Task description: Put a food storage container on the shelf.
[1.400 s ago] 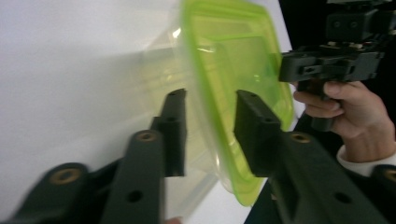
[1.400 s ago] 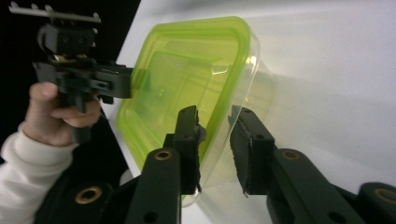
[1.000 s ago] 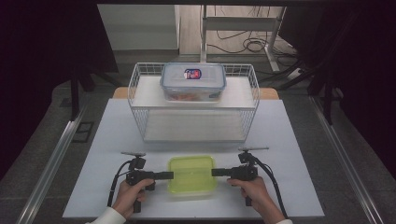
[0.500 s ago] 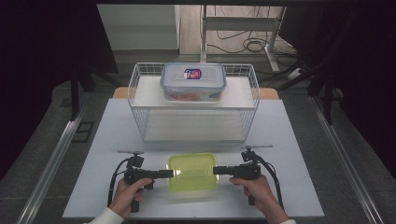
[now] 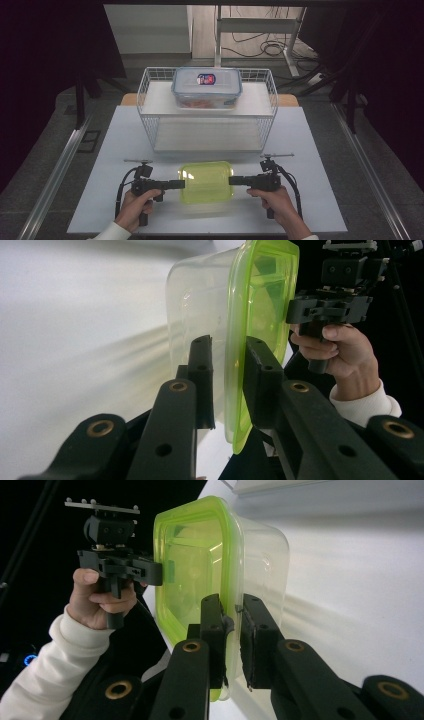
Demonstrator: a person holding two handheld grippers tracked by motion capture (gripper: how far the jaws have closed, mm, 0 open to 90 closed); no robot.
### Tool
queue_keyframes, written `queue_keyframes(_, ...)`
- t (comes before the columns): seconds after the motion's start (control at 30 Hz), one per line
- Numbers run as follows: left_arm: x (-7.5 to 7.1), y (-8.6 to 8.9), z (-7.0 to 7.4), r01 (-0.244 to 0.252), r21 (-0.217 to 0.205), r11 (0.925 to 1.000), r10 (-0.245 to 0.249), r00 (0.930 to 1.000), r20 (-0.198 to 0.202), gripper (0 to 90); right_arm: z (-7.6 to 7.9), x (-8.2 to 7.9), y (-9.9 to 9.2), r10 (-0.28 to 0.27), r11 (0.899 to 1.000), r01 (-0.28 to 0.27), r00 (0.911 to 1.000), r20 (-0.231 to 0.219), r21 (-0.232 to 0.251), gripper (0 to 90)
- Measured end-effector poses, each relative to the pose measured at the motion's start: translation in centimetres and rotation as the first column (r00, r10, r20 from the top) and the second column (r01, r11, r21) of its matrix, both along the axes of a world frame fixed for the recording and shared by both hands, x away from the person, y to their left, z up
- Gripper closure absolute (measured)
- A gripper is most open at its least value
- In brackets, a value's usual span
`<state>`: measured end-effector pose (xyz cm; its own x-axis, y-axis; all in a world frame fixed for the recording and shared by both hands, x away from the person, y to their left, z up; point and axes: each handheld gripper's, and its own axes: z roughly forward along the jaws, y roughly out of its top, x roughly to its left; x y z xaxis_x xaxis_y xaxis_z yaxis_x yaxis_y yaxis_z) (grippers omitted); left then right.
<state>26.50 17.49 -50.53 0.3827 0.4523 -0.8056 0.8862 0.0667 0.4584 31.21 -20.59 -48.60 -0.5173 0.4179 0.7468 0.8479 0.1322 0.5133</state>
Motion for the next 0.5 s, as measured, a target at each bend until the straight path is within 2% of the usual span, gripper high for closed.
queue_keyframes(0.5,0.60,0.01,0.75,0.010,0.000,0.9999,-0.010,0.9999,0.004,76.0,0.18,0.07,-0.25,-0.018,1.000,0.018,0.9998,-0.004,0.026,81.2)
